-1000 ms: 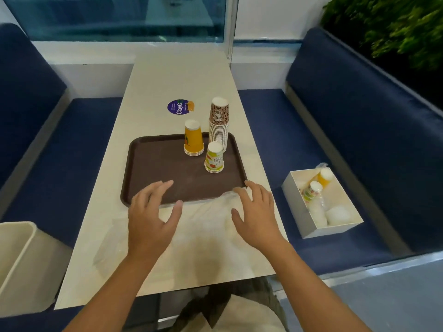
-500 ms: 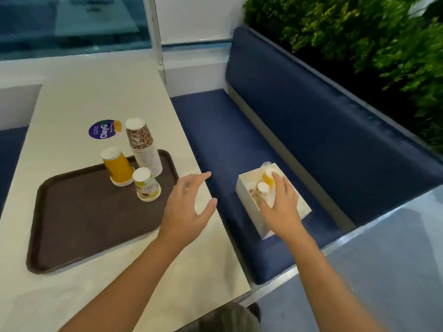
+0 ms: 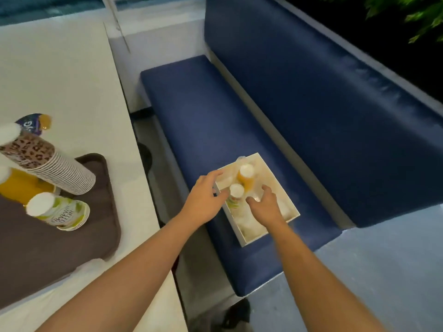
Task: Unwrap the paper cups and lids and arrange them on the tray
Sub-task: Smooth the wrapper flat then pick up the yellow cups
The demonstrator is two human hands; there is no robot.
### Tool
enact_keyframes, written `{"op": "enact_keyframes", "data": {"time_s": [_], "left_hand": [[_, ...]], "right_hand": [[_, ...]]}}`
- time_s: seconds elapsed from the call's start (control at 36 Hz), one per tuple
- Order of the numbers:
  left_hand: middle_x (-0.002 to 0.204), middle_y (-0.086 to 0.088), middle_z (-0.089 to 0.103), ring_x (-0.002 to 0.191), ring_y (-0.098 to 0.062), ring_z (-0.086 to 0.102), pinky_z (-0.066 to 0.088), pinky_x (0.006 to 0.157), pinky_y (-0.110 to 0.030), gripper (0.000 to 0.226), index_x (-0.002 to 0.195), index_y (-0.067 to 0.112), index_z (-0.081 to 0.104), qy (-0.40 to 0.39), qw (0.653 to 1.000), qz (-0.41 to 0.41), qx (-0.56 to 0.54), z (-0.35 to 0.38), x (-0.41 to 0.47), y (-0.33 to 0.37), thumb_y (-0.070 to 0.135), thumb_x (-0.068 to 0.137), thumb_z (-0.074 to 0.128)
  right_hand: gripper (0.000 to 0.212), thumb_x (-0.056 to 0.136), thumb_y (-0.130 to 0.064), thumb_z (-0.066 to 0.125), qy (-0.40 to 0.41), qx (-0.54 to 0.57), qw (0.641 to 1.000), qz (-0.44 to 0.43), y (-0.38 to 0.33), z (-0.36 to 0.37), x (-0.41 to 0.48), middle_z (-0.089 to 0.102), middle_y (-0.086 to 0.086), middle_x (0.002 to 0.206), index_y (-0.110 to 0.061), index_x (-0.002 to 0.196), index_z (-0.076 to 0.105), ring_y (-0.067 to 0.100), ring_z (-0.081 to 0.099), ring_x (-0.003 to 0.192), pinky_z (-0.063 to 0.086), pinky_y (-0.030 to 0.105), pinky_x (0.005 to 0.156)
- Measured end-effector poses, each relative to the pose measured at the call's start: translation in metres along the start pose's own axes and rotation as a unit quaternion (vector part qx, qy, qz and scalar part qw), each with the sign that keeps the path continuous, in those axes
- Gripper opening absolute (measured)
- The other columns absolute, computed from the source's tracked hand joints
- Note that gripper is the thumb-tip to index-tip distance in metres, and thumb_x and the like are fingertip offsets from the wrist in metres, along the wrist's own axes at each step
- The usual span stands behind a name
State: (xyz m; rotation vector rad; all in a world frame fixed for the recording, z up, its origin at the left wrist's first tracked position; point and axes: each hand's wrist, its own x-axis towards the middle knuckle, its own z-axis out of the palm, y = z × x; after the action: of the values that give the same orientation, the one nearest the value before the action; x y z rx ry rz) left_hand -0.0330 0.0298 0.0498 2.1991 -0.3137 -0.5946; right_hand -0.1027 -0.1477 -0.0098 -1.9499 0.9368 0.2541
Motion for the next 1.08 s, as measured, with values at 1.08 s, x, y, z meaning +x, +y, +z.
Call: {"op": "enact_keyframes", "data": {"time_s": [1.08], "left_hand": [[0.142, 0.017, 0.055, 0.132, -0.009, 0.051, 0.039, 0.120, -0.044, 0.040, 0.146, 0.044, 0.048, 0.043, 0.980, -0.110, -0.160, 0.018, 0.048, 0.022, 0.051, 0.107, 0.044]], "right_hand": [[0.050, 0.087, -0.016, 0.083, 0.158, 0.453, 0.873, -0.090, 0.052, -0.125, 0.003, 0.063, -0.001, 0.129, -0.033, 0.125, 0.055, 0.027, 0.068, 0.117, 0.063, 0.046, 0.084]]}}
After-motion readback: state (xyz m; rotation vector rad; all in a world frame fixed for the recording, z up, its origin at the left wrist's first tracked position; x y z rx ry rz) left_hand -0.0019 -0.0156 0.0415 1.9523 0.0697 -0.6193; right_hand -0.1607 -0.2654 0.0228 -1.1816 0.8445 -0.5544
